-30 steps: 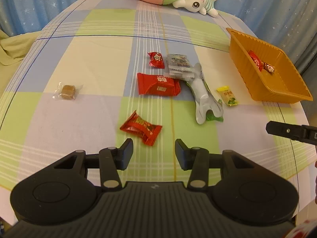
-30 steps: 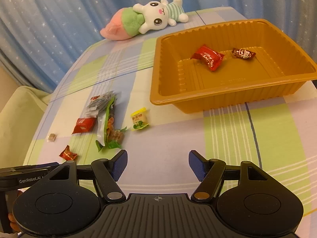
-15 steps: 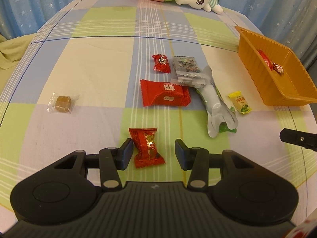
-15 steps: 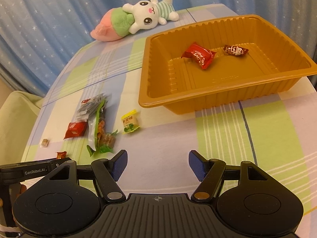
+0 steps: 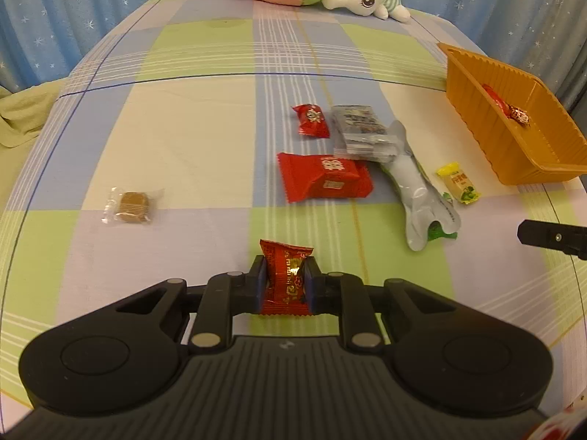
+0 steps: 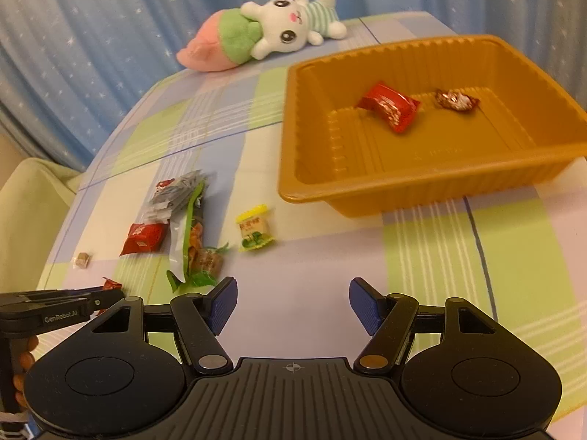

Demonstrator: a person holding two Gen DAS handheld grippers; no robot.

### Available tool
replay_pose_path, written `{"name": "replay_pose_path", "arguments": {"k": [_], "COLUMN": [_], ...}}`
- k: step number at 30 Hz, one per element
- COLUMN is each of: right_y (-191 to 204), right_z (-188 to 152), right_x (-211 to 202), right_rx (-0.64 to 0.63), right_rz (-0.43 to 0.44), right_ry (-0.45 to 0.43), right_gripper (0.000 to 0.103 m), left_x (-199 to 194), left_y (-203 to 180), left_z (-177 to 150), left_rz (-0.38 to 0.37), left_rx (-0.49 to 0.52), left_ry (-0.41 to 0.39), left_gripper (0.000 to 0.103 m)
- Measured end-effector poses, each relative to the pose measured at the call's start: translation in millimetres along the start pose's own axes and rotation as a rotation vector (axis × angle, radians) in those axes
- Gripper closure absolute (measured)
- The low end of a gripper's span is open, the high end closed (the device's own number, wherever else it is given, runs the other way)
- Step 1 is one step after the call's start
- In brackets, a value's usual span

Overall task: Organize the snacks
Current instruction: 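Grasp the small red candy with the left tool while the right tool grasps the yellow-green packet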

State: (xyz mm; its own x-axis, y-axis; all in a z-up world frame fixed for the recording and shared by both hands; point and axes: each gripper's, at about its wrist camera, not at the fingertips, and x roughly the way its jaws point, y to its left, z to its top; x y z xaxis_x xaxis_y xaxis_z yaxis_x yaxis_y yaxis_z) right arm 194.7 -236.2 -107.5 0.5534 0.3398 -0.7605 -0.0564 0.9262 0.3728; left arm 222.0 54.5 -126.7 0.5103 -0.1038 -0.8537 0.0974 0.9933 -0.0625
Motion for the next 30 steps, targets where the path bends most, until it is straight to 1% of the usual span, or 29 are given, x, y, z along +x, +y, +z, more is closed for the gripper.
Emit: {"name": "replay_pose_path", "arguments": {"k": [2, 3, 4, 5, 7, 9, 15, 19, 26, 30], "right_y": [5, 8, 11, 14, 18, 24, 43, 52, 57, 60], "right_z": [1, 1, 2, 3, 4, 5, 7, 6, 6, 4], "right_x": [2, 3, 5, 8, 13, 19, 38, 52, 72, 74], "right_rx": [-0.03, -0.048, -0.066, -0.079, -0.092, -0.117, -0.186, -0.218, -0.231, -0.257], "right_rz": [-0.004, -0.007, -0.003, 0.001, 0.001, -0.001, -0.032, -0.083, -0.123, -0.149], "right_ry": [-0.019, -0.034, -0.04, -0.039, -0.047, -0.063, -0.098, -0.128, -0.134, -0.142], "right_gripper": [0.036, 0.04, 0.053, 0.06, 0.062, 0.066, 0.071, 0.073, 0.073, 0.076], "left_x": [-2, -3, -4, -5, -8, -10, -15, -14, -11, -9], "left_y": [4, 7, 9, 11, 17, 22, 35, 42, 51, 53], "left_z": [1, 1, 2, 3, 5, 7, 11, 12, 17, 20], "left_rz": [0.005, 0.008, 0.013, 0.016, 0.022, 0.028, 0.042, 0.045, 0.042, 0.033], "left_rx": [-0.004, -0.007, -0.01, -0.014, -0.023, -0.032, -0.047, -0.051, -0.045, -0.04], "left_ry": [-0.005, -0.008, -0.012, -0.015, -0.023, -0.03, -0.041, -0.038, -0.033, -0.035], "left_gripper": [0.084, 0.084, 0.084, 0.084, 0.084, 0.084, 0.084, 0.084, 0.084, 0.084]}}
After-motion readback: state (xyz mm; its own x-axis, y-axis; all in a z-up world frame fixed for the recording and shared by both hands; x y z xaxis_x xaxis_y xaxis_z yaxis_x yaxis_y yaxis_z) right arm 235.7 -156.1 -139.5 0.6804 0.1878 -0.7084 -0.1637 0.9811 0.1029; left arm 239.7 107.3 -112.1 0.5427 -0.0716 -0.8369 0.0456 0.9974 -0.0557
